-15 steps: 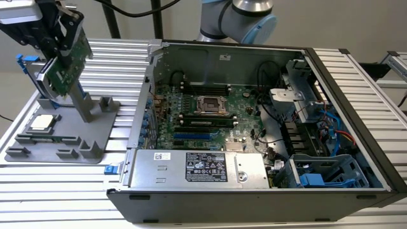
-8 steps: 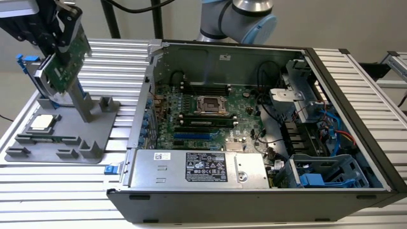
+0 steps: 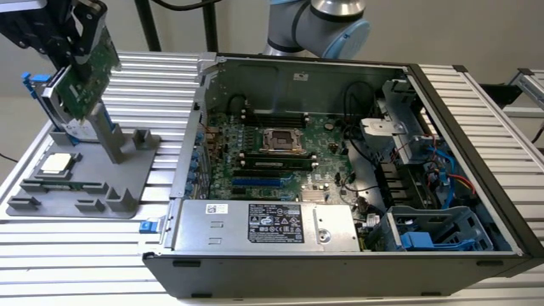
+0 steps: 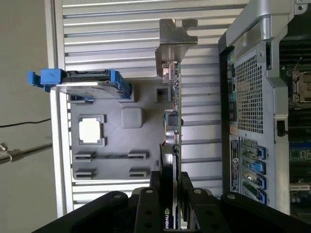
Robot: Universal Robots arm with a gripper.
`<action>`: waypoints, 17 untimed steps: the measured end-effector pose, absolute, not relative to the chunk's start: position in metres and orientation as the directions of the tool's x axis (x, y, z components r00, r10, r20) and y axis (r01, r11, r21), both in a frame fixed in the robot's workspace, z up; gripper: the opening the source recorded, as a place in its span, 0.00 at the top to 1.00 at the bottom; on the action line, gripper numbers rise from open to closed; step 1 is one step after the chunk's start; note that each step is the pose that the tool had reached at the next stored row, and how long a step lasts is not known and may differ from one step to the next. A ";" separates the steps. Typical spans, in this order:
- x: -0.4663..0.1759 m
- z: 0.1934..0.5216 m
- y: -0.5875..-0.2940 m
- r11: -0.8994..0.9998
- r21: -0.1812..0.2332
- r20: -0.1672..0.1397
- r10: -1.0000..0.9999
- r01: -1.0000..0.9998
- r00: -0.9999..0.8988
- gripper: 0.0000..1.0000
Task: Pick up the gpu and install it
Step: 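Pick up the gpu and move the gpu toward the slot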
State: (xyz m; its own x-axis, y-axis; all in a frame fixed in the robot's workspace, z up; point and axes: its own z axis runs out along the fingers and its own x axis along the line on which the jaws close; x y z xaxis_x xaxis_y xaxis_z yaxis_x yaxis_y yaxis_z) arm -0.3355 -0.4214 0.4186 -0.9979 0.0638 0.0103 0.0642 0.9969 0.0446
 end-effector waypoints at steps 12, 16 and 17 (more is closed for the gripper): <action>-0.336 0.433 -0.421 0.997 0.045 0.010 0.064 0.064 -0.998 1.00; -0.335 0.436 -0.421 0.997 0.045 0.010 0.064 0.064 -0.998 1.00; -0.335 0.437 -0.421 0.997 0.045 0.010 0.064 0.064 -0.998 1.00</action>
State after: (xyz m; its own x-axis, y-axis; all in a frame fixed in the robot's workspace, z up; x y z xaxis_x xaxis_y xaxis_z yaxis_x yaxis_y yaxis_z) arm -0.3355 -0.4214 0.4375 -0.9979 0.0637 0.0102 0.0641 0.9969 0.0447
